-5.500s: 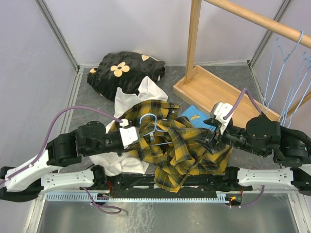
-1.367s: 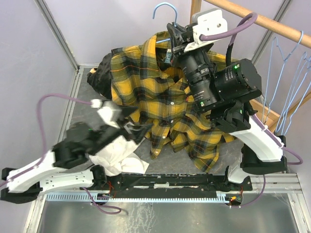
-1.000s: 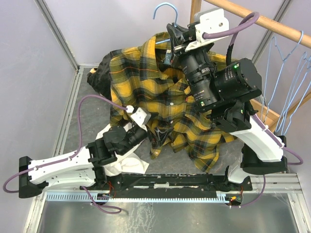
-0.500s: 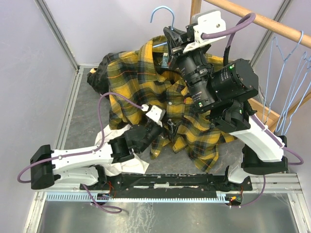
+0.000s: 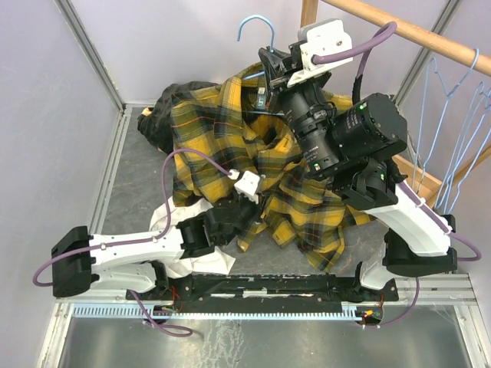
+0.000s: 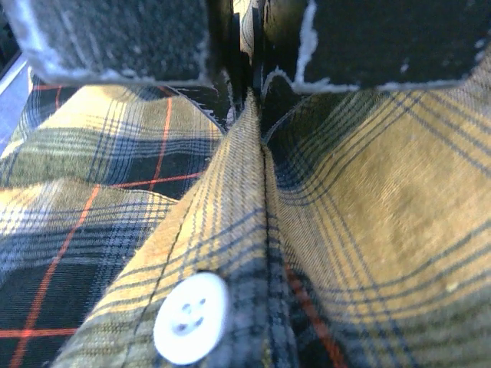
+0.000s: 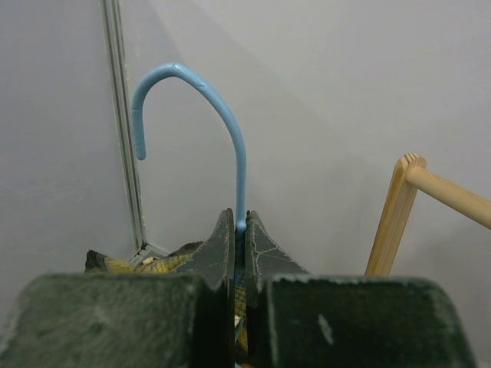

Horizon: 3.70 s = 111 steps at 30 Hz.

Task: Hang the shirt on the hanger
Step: Hang the shirt on the hanger.

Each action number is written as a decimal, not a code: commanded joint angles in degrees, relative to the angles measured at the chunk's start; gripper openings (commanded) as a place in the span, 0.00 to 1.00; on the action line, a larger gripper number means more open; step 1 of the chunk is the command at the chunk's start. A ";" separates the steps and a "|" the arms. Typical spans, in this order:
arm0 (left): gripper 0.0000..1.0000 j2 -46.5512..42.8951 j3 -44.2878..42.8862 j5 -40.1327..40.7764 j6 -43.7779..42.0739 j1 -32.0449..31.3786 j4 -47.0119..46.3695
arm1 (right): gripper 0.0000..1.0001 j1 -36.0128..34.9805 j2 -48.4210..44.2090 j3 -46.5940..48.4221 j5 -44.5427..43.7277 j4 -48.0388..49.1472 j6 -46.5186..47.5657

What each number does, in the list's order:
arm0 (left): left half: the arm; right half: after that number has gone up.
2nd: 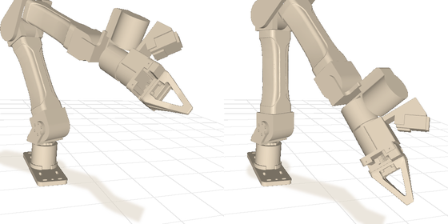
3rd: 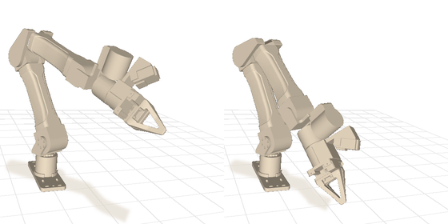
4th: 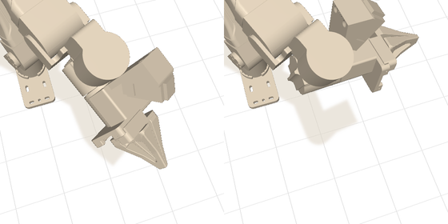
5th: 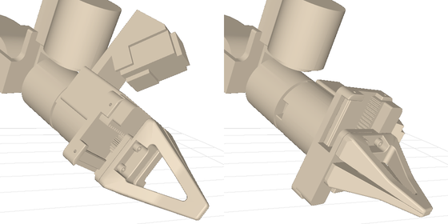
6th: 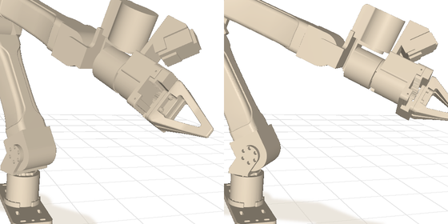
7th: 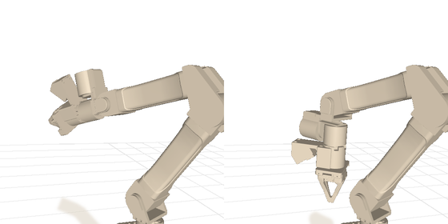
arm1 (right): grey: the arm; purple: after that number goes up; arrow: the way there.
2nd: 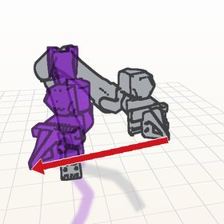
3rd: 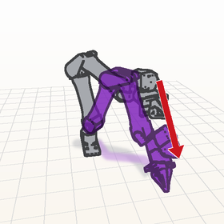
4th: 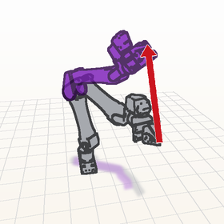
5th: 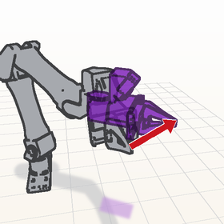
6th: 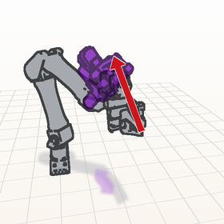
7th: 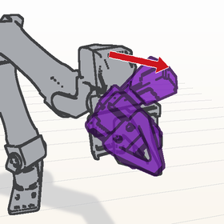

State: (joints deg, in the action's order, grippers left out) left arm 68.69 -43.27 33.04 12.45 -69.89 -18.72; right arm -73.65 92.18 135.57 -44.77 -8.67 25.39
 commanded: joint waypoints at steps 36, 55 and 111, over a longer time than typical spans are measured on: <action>0.81 -37.93 -10.18 -16.48 -15.60 -0.17 42.23 | 0.00 0.24 -25.86 -22.38 8.53 -16.83 -10.39; 1.00 -19.30 -37.76 -29.80 -33.61 -0.18 54.53 | 0.00 0.25 -34.97 -38.29 25.22 -27.39 -23.53; 0.03 -20.01 -36.52 -48.63 -31.67 -0.17 69.02 | 0.81 0.28 -42.81 -41.48 45.74 -66.22 -23.95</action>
State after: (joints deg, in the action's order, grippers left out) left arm 48.01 -77.17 -10.98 -19.07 -69.89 51.05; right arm -73.38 48.25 95.13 -3.16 -73.63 1.28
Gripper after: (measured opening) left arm 0.065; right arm 0.817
